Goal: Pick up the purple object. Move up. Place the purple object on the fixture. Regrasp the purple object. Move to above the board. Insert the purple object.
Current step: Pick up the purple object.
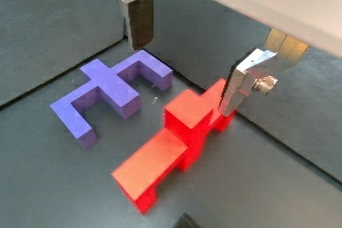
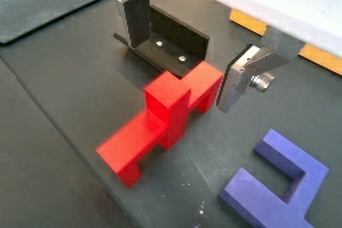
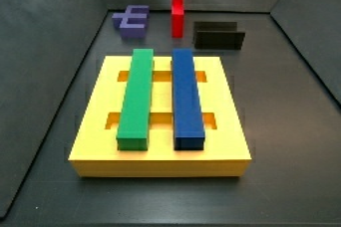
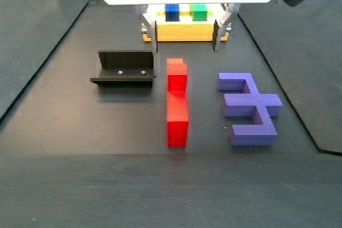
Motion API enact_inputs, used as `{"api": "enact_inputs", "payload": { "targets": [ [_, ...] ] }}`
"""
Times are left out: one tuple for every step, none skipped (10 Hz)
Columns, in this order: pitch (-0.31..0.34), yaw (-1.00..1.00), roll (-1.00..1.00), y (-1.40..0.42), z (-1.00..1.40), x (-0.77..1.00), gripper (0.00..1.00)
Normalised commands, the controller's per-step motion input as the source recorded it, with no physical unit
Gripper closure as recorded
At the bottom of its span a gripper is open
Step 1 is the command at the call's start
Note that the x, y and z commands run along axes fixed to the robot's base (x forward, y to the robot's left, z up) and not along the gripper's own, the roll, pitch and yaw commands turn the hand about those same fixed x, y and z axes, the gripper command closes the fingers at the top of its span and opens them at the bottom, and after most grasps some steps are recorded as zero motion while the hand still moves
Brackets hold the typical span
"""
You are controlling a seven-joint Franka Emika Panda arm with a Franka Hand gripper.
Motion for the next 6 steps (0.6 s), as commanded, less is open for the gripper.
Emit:
{"api": "enact_inputs", "payload": {
  "targets": [
    [-0.339, -0.17, -0.01, -0.03, -0.09, -0.77, 0.0],
    [-0.374, -0.17, -0.05, 0.0, -0.1, -0.72, 0.0],
    [-0.354, -0.17, -0.11, 0.0, -0.11, -0.46, 0.0],
    [-0.344, -0.44, -0.1, 0.05, -0.17, -0.5, 0.0],
    [-0.319, -0.5, -0.09, 0.11, -0.13, -0.48, 0.0],
    [-0.286, -0.53, -0.06, 0.15, -0.09, -0.49, 0.0]
  ]
}}
